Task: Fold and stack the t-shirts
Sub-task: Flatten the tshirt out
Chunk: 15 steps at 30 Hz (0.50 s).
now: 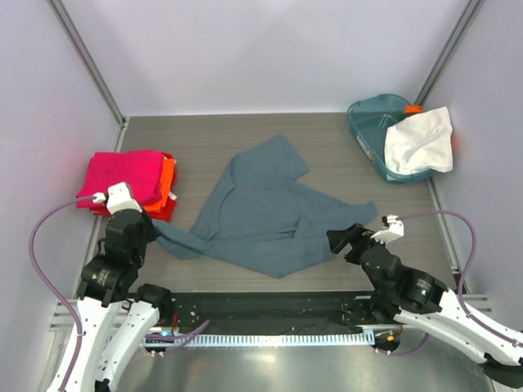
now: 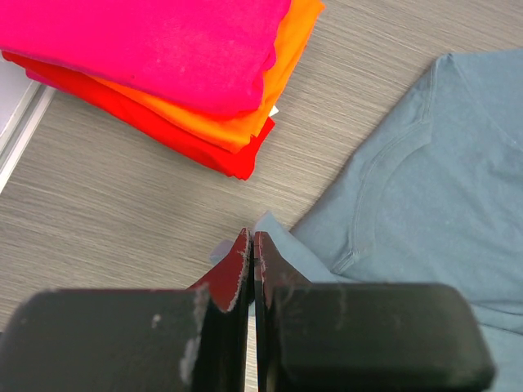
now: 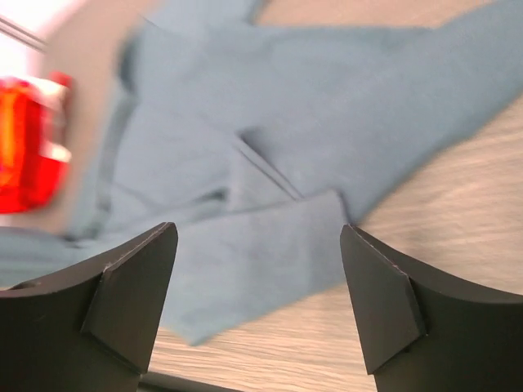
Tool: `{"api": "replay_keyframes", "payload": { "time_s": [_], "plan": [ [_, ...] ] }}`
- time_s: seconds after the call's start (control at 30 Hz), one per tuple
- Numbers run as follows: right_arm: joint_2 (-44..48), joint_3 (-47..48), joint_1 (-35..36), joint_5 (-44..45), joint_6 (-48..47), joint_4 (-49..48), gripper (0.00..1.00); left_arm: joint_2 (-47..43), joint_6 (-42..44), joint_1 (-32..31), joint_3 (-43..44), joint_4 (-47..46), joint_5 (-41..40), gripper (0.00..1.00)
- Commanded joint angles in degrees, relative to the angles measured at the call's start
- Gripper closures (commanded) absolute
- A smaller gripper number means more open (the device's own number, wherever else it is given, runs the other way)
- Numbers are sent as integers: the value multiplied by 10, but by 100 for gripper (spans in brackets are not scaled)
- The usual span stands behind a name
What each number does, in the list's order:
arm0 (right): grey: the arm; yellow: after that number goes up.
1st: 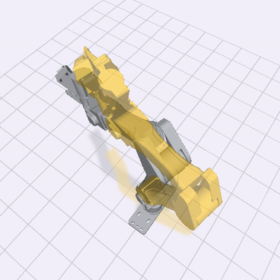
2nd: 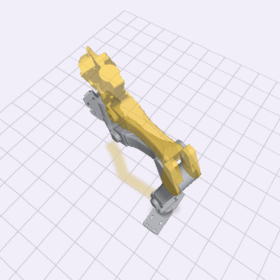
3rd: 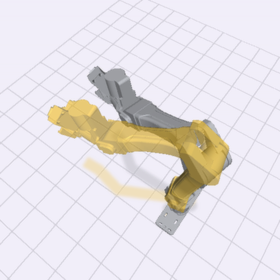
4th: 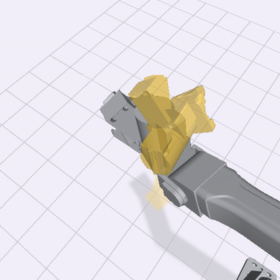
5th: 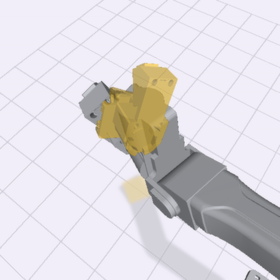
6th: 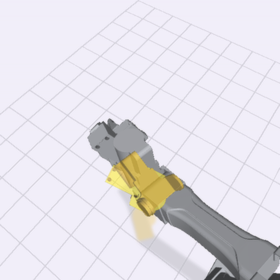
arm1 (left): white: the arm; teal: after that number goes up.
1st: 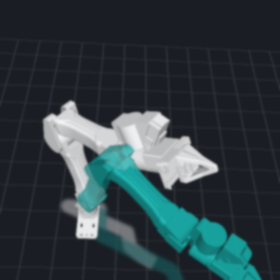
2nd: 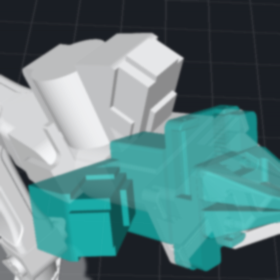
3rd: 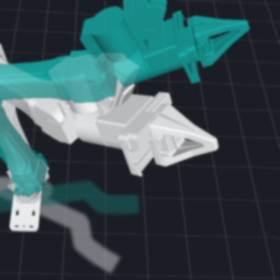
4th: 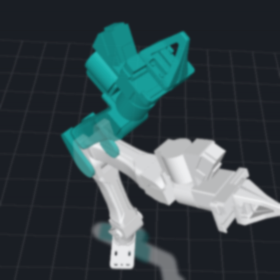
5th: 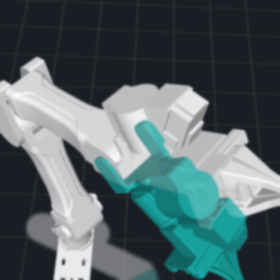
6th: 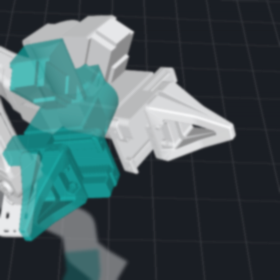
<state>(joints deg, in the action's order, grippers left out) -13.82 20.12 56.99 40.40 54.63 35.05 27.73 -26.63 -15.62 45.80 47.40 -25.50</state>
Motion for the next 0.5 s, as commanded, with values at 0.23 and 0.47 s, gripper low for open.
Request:
{"api": "replay_keyframes", "payload": {
  "time_s": [0.23, 0.47],
  "plan": [
    [-202, 105, 0, -5, -119, -53, 12, -9, -7, 1, -1, -16, -23, 100],
    [-417, 196, -3, 12, -82, -40, 13, -11, -7, 1, -1, -15, -22, 100]
  ]
}}
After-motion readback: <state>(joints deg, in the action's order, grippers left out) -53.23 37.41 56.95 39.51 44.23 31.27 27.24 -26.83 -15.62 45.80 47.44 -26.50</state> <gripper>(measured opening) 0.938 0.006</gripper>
